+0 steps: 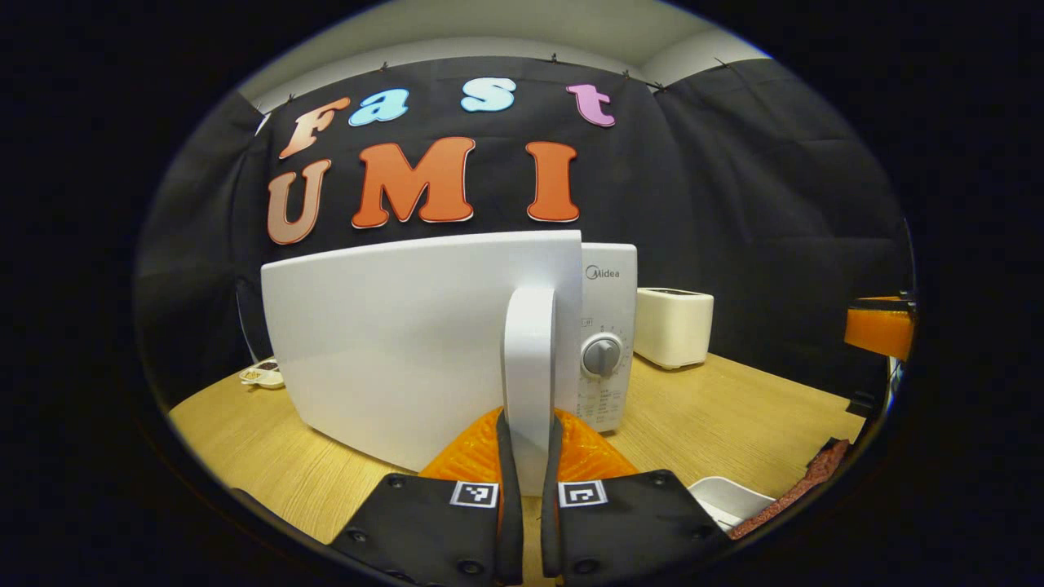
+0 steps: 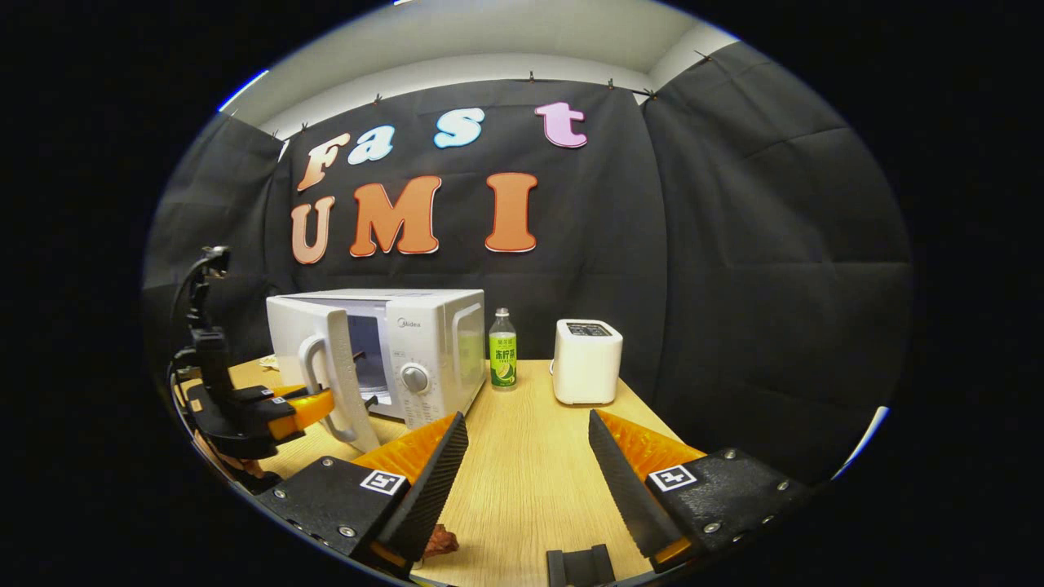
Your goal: Open the microwave oven with the left hand, put the food in, and close the microwave oven.
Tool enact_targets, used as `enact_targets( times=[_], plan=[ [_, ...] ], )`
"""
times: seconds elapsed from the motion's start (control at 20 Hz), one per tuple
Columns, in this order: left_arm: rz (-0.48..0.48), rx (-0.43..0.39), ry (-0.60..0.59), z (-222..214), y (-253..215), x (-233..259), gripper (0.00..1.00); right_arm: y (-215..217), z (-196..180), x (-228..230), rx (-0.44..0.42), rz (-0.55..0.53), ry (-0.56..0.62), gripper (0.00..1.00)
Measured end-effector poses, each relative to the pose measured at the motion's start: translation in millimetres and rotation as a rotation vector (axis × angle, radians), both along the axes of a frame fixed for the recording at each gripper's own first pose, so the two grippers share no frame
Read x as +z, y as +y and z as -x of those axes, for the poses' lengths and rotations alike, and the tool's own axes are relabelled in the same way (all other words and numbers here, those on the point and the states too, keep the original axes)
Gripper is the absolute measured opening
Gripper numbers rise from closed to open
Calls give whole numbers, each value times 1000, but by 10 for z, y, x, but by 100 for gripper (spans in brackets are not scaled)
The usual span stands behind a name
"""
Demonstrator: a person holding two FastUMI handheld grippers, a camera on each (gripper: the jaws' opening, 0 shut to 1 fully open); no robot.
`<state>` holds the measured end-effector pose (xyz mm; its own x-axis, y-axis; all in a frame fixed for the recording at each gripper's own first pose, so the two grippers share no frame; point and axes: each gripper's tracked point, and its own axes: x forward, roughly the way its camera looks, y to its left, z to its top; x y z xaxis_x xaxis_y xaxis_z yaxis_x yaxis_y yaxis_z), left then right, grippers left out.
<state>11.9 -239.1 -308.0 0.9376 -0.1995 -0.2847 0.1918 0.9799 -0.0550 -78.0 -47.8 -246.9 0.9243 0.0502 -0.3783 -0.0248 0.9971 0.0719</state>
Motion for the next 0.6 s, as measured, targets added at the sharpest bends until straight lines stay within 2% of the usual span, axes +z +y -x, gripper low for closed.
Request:
enact_targets(
  times=[0.3, 0.45, 0.6],
  plan=[
    [-29, 37, -10, 653, 543, 150, 13, 188, 159, 52, 30, -8, -1, 93],
    [-37, 82, -37, 921, 902, 158, 14, 253, 234, 22, 33, -8, 11, 93],
    [-89, 142, -55, 1163, 1314, 206, 18, 316, 313, 13, 34, -2, 20, 93]
  ],
)
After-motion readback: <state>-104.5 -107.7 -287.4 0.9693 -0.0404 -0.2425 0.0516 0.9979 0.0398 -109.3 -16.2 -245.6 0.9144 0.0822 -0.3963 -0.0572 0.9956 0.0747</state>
